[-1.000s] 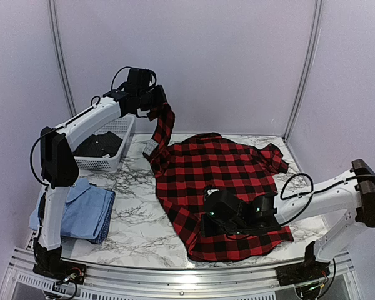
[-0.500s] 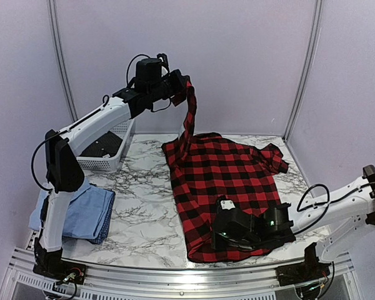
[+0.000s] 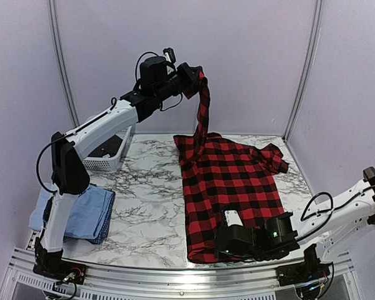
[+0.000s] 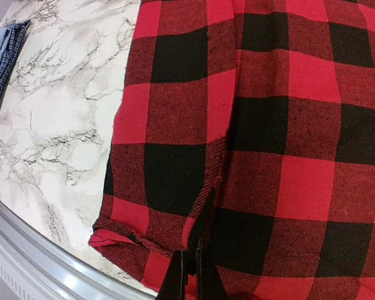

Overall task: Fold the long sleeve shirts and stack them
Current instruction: Fold the flattened shirt at the center of the board.

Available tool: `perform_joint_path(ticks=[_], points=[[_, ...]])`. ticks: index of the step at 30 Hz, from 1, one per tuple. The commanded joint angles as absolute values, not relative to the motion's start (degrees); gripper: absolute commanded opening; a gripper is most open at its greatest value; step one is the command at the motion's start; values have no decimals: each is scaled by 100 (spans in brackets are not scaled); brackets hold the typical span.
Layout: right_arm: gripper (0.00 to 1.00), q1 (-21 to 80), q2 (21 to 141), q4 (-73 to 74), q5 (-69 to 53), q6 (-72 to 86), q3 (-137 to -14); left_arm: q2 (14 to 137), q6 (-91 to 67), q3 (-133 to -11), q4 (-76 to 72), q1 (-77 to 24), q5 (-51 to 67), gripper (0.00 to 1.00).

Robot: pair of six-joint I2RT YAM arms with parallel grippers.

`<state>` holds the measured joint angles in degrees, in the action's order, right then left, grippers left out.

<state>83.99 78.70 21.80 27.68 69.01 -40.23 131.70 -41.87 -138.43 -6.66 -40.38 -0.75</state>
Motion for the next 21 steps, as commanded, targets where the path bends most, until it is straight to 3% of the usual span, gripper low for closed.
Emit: perform_joint_path(ticks=[1,21], points=[[0,8541,7902,2402,3072,7474,-3992,13363,-4334,-14135,-1160,-4158,214,0],[0,8631,8185,2751,2930,7757,-4164,13816,-4539,-14249,-1354,-4298,498,0]])
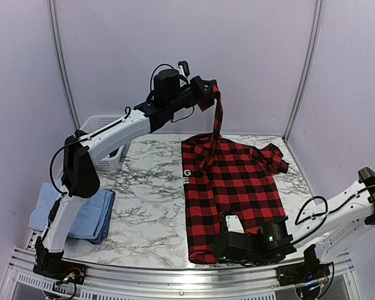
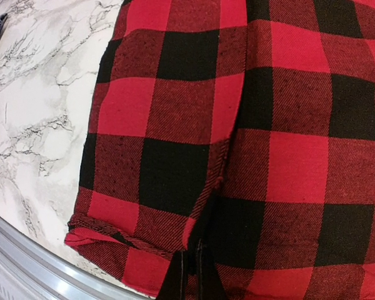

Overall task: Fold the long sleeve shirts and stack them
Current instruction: Fold the flattened shirt at the center of the board.

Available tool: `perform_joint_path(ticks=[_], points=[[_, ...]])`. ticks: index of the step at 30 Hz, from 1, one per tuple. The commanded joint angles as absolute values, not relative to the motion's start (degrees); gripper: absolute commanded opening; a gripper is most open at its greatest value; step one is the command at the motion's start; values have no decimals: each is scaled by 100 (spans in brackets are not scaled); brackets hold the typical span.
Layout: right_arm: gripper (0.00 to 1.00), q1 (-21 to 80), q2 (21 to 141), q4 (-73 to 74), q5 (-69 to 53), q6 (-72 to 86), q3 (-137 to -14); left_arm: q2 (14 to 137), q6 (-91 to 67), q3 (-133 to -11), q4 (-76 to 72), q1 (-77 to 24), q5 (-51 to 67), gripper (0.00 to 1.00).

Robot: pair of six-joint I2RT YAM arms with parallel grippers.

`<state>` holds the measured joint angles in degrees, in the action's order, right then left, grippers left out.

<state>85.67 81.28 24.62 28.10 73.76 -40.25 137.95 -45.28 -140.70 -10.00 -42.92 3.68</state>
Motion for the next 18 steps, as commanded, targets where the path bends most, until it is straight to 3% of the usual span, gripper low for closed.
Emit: perform_joint_path(ticks=[1,5,12,18], points=[[0,8630,8209,2734,2905,7772,-4130,13816,-4531,-14248,-1354,-4297,501,0],[3,8631,8296,2599,2789,7777,-4056,13824,-4552,-14217,-1354,-4298,559,0],[42,8612,7795,3032,3160,7643,-4146,13685,-4537,-13852,-1354,-4331,708,0],[51,8148,7075,3118,3322,7127,-4038,13387,-4447,-13230,-1338,-4402,592,0]])
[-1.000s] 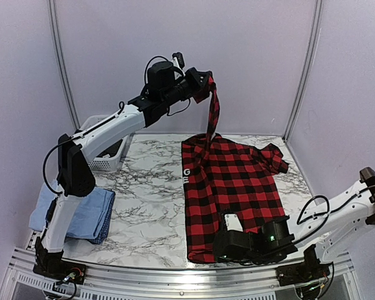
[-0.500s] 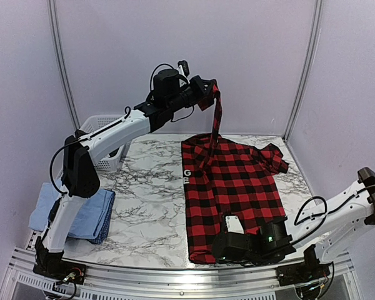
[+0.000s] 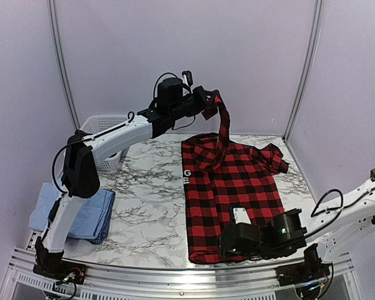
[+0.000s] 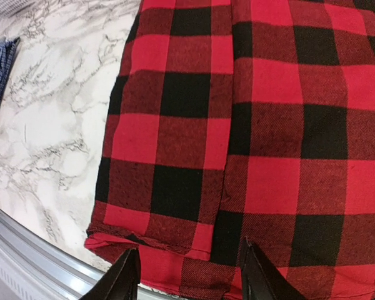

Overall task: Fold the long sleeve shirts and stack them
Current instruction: Fold the flattened shirt at the center of the board, then place the sleeve of the 1/3-folded shirt.

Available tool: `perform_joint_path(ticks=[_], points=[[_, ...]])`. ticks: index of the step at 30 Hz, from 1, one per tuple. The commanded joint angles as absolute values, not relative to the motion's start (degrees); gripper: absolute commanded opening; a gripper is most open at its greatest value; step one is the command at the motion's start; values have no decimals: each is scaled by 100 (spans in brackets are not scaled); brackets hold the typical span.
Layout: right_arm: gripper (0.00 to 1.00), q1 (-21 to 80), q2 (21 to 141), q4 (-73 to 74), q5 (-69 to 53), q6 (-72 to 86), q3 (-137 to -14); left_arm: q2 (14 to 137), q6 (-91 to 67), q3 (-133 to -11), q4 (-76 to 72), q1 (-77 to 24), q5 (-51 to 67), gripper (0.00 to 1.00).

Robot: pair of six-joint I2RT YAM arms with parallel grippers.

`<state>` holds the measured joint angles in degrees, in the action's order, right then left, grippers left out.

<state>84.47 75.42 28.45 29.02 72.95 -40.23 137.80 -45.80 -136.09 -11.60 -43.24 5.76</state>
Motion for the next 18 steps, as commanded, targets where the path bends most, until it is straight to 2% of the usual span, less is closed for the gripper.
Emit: perform_joint_path(ticks=[1,7,11,18], points=[[52,8033,6929,3085,3337,6996,-3991,13296,-4402,-13070,-1330,-4417,505,0],[61,6979,6011,2598,3193,6037,-3650,12998,-4018,-12819,-801,-4467,57,0],[62,6216,5554,2158,2799,5331,-3444,12913,-3784,-12794,-411,-4533,35,0],[64,4808,5600,1509,1935,4277,-3445,12480,-3530,-12130,650,-4840,-827,0]])
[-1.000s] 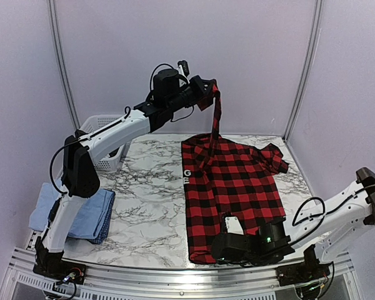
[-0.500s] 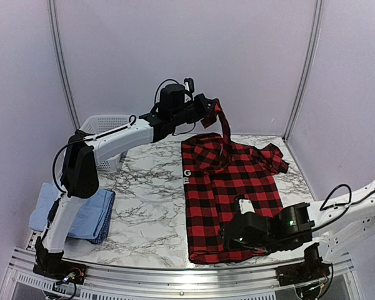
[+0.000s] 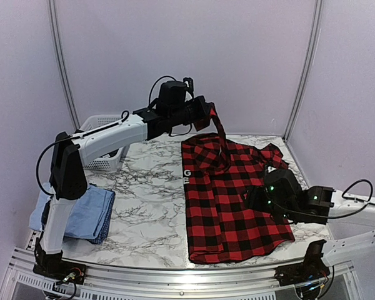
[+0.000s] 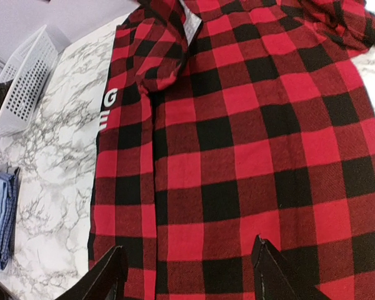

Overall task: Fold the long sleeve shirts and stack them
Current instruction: Place the sleeve of the 1/3-folded shirt.

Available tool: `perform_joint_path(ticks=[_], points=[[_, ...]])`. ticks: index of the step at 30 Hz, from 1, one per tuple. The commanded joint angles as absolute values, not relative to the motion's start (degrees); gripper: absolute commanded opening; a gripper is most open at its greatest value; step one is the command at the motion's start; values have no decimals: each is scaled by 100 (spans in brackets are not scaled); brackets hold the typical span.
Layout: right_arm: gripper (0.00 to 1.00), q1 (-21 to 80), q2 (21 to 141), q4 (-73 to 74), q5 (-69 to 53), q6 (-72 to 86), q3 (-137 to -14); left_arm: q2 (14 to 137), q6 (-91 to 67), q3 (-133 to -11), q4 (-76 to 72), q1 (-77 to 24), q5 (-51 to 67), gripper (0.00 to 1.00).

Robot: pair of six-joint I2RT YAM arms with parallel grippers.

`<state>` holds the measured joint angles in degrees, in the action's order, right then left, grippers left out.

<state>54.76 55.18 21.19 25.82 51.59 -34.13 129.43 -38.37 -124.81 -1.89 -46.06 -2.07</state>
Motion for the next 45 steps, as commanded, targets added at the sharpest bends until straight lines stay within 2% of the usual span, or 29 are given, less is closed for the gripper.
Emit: perform_joint_path(ticks=[1,6,11,22,28,32,37,39,42,45], points=[[64,4578,5664,1385,1749,4121,-3453,12431,-3517,-12016,871,-4887,-1014,0],[64,3831,6067,946,1000,3526,-3634,12196,-3422,-11599,1863,-5178,-1620,0],[65,3739,6533,769,715,3262,-3886,11975,-3406,-11072,2542,-5451,-1821,0],[66,3694,7114,549,563,3063,-4076,11905,-3443,-10344,3444,-5974,-1377,0],[66,3689,7235,481,499,3049,-4069,12137,-3384,-10432,3581,-6272,-1111,2],[66,3686,7266,498,478,3037,-4062,12295,-3303,-10628,3684,-6327,-874,17],[67,3614,7418,571,519,2918,-4113,11936,-3316,-10480,3694,-6292,-907,53],[67,3543,7553,569,460,2848,-4169,11749,-3406,-10356,3677,-6140,-873,63],[67,3505,7841,571,373,2757,-4356,11643,-3456,-10165,3650,-5816,-819,67],[67,3502,8145,606,365,2712,-4592,11644,-3543,-9884,3384,-5345,-423,64]])
